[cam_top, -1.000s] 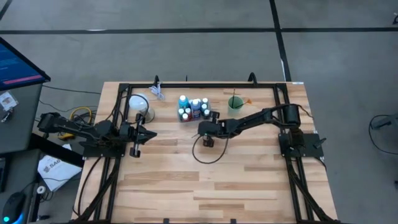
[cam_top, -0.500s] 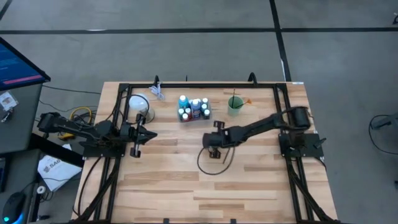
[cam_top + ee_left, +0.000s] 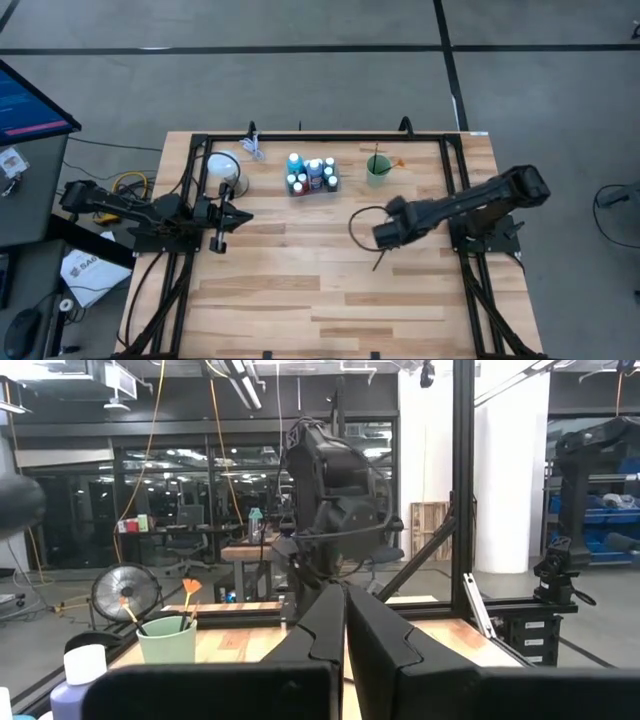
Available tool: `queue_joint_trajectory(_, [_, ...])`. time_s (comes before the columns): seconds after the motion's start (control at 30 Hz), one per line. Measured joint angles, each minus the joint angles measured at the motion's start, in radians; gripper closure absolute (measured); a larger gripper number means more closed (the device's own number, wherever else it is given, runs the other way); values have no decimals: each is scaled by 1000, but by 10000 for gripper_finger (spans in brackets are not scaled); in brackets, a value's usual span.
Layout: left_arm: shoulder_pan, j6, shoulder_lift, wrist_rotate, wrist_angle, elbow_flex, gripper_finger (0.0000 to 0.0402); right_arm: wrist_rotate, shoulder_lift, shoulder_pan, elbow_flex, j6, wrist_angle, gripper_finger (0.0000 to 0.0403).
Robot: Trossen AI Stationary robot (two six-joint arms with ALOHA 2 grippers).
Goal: Pick & Place Paint Supplies
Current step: Put the silver paint brush into the cup
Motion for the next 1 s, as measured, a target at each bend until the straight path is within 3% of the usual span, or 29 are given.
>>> queue_joint_trajectory(0.13, [0,0,0,0,0,0,400,-49,-59,33,-105,174,35,270])
queue_joint_trajectory(0.47, [0,0,0,0,0,0,400,-68,-156,29,-325,401,444,178])
queue_joint_trajectory(0.8, [0,0,0,0,0,0,400,-147,13,28,-328,423,596,185])
queue_joint_trajectory(1.0, [0,0,0,0,0,0,400,-187,80,1,-316,397,587,229])
